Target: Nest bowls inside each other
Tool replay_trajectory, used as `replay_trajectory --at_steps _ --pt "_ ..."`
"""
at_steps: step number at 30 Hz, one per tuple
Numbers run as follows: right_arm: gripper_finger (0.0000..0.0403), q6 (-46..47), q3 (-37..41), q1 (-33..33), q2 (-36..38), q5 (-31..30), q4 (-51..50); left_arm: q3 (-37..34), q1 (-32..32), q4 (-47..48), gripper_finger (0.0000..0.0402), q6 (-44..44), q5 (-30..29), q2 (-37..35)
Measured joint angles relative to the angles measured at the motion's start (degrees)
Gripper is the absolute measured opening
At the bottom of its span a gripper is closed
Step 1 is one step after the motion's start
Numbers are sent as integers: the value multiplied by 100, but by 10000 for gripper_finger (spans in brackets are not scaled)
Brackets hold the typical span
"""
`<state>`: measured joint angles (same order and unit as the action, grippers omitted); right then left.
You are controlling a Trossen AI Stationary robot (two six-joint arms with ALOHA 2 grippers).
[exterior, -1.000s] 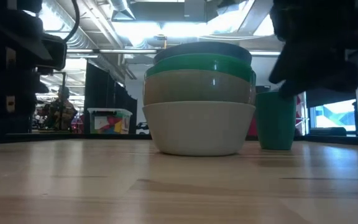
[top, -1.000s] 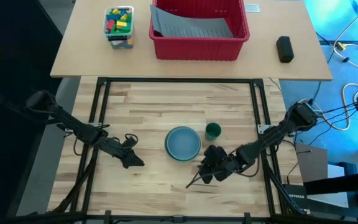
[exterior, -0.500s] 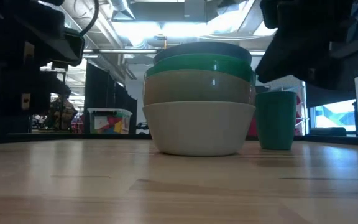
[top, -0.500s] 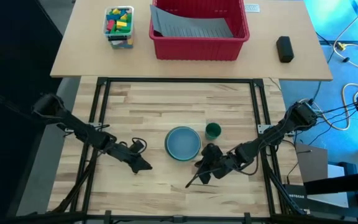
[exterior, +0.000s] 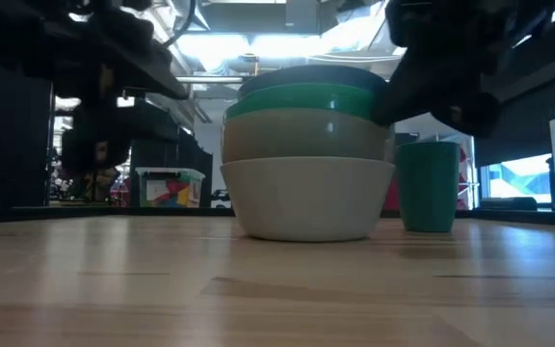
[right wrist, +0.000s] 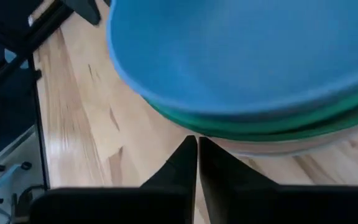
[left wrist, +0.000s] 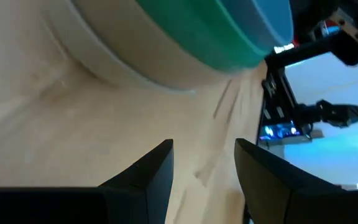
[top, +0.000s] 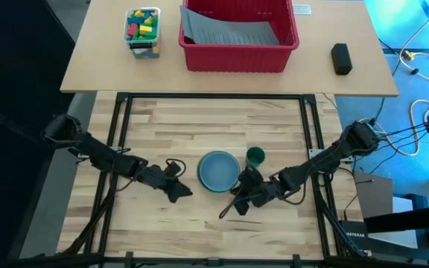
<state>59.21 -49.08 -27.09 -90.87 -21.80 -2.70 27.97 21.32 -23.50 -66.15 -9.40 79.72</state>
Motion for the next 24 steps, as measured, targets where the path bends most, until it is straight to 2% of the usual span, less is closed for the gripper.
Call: replay_trajectory --at_steps 17,24 --pt "0 -711 -353 403 -507 251 308 0 -269 -316 152 698 -91 -2" --pt "0 -1125 -497 451 -551 175 322 0 -269 -583 152 1214 -111 -2"
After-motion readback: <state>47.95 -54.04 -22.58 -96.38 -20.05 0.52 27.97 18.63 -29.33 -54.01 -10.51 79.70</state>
